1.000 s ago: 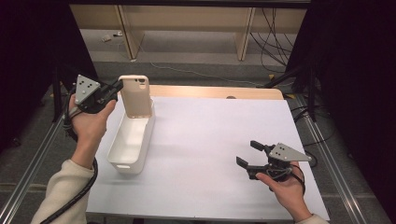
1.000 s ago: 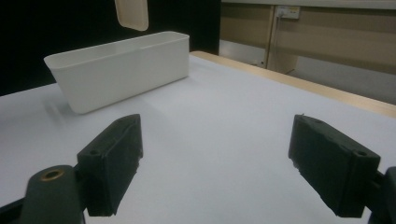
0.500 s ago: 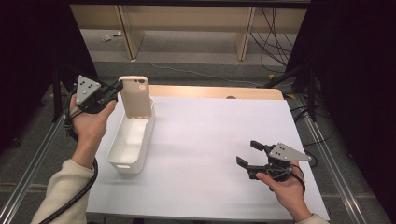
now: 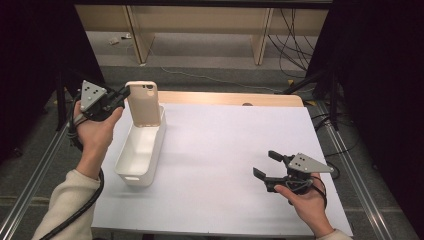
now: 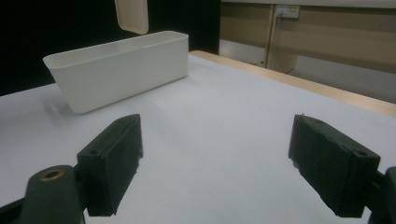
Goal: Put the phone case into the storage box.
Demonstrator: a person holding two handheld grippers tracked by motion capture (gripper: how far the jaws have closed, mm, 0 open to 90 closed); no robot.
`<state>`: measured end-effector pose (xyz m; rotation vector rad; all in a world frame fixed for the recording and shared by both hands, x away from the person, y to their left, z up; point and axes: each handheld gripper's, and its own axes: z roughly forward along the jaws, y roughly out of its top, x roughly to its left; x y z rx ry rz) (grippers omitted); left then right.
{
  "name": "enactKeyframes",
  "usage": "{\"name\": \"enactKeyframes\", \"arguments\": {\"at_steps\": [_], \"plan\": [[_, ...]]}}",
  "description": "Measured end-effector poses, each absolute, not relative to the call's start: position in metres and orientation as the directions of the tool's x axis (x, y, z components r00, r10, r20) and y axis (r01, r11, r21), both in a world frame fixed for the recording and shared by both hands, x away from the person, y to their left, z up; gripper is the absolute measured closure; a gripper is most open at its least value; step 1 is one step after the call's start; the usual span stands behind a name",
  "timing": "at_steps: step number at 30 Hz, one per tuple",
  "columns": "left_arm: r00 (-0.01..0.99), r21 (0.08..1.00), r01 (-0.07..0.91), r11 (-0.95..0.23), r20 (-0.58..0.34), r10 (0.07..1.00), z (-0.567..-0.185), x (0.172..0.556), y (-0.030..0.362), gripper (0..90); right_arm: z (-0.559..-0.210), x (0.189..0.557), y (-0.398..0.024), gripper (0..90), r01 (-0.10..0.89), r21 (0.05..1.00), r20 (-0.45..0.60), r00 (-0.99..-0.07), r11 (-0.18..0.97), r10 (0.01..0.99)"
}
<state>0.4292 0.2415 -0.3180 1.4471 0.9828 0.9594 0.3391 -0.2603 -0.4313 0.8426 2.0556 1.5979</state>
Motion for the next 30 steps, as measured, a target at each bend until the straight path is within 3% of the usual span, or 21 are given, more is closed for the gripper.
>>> {"name": "enactKeyframes", "arguments": {"at_steps": [30], "plan": [[0.325,0.994,0.066,-0.084,0.058,0.944,-0.3200,0.4390,0.2483,84.2,-0.4321,0.3383,-0.2596,18.7,0.230,0.959,0.057,-0.727,0.165,0.685]]}}
